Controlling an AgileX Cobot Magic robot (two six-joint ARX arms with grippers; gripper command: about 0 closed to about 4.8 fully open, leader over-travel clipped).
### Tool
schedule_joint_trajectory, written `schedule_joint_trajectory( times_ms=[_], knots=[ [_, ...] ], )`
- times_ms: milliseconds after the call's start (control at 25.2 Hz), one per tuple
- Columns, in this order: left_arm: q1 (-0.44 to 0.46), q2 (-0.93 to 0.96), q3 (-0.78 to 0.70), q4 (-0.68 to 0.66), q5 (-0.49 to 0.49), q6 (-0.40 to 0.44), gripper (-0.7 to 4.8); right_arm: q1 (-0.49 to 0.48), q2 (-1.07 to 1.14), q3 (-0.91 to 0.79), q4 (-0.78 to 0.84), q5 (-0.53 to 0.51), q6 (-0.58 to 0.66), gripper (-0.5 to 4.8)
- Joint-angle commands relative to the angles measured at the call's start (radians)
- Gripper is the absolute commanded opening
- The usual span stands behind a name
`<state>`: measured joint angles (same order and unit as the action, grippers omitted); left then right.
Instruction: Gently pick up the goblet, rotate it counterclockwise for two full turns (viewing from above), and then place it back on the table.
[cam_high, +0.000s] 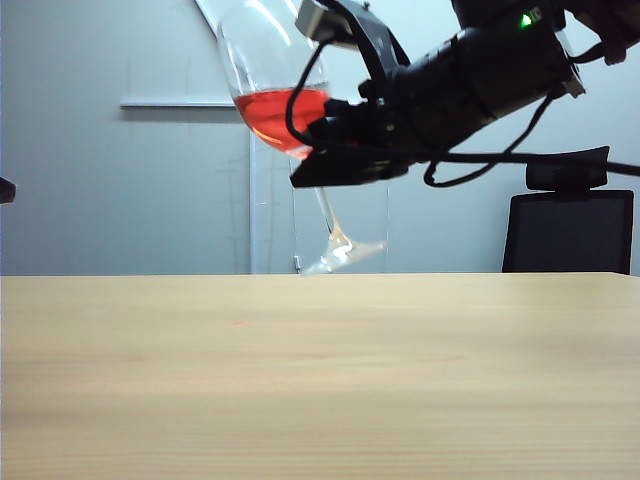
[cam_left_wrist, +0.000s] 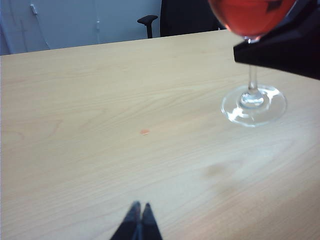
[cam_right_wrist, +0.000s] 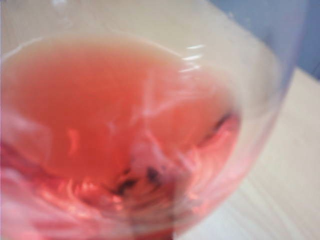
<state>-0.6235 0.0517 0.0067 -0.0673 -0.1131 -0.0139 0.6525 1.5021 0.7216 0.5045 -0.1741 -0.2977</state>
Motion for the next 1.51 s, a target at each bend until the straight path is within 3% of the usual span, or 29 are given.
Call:
schedule_joint_trajectory(
  times_ms=[40,317,555,713,951,1347,1506],
  knots=[
    [0.000,0.000,0.002,0.008,0.002,0.006,-0.05,0.021,-0.011,-0.007,0.121,-0.001,0.019,-0.04],
    [0.000,0.000,0.002,0.008,0.001,0.006,-0.05,0.018,-0.011,-0.116,0.397,-0.049,0.286,-0.04],
    [0.000,0.000,0.002,0.008,0.002,0.006,-0.05,0.012,-0.010,-0.214,0.541,-0.055,0.420,-0.04],
    [0.000,0.000,0.002,0.008,0.002,0.006,-0.05,-0.034,0.010,-0.232,0.549,-0.076,0.479,-0.04],
    [0.000,-0.010,0.002,0.006,0.002,0.006,-0.05,-0.081,0.093,-0.216,0.589,-0.080,0.467,-0.04],
    [0.001,-0.022,0.002,0.001,0.002,0.006,-0.05,-0.082,0.305,-0.143,0.736,-0.077,0.320,-0.04],
    [0.001,-0.022,0.002,0.001,0.002,0.006,-0.05,-0.081,0.378,-0.105,0.774,-0.066,0.315,-0.04]
  ],
)
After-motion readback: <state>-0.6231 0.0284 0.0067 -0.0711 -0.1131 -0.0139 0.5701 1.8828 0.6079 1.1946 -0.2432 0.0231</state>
